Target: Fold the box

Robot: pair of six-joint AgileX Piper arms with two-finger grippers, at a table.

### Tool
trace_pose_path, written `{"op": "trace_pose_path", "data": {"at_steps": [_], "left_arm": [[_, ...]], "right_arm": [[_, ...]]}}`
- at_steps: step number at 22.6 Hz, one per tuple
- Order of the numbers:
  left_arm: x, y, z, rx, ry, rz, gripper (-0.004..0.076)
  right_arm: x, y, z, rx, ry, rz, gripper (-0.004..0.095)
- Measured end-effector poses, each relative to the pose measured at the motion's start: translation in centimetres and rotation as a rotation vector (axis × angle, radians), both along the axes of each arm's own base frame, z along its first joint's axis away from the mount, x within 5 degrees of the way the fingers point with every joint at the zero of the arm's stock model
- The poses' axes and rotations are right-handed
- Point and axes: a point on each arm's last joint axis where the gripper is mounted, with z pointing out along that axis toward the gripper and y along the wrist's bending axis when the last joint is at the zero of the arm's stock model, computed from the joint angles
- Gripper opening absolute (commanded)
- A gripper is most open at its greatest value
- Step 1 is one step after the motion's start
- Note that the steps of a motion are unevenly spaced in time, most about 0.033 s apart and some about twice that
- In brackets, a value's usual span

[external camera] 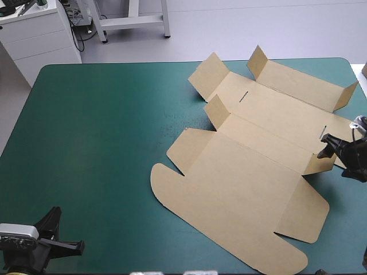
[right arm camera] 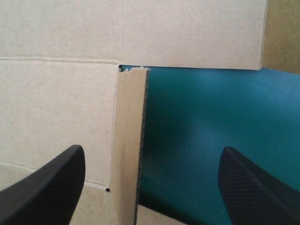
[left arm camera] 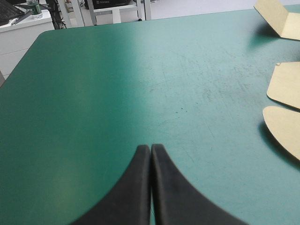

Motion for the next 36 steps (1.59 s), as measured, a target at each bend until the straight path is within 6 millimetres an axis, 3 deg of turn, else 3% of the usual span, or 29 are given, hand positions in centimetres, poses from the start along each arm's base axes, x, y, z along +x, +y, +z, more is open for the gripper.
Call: {"op": "trace_pose_path", "data": {"at_steps": [4,7,8,9,16,19,22,28,36], "left_arm": [[0.0,0.0,0.0,0.0,0.0,0.0,-0.0032],[0.0,0.0,0.0,0.0,0.0,0.0,-0.0032],[0.0,0.0,0.0,0.0,0.0,0.0,-0.0032],[0.0,0.0,0.0,0.0,0.0,0.0,-0.0032],[0.0,0.0,0.0,0.0,0.0,0.0,-0.0032],[0.0,0.0,0.0,0.0,-0.001,0.0,-0.0032],[0.0,0.0,0.0,0.0,-0.001,0.0,-0.0032],[0.0,0.0,0.0,0.0,-0.001,0.0,-0.0032],[0.0,0.0,0.0,0.0,-0.001,0.0,-0.0032]], "right_arm": [[0.7,-0.2,-1.3,0.028,0.029,-0.004,0.0585],[0.8,-0.2,-1.4,0.039,0.016,0.003,0.0279],[0.9,-0.1,-1.4,0.042,0.011,0.003,0.003],[1.0,-0.1,-1.3,0.05,0.001,0.0,-0.0021],[1.5,0.1,-1.6,0.089,-0.012,0.025,-0.0022],[2.0,0.1,-0.9,0.067,-0.036,0.149,-0.0021],[3.7,1.1,0.4,-0.025,-0.026,0.311,-0.0021],[9.4,7.0,3.4,-0.3,-0.039,0.671,-0.0022],[13.6,14.2,4.2,-0.487,-0.117,1.156,-0.0023]]}}
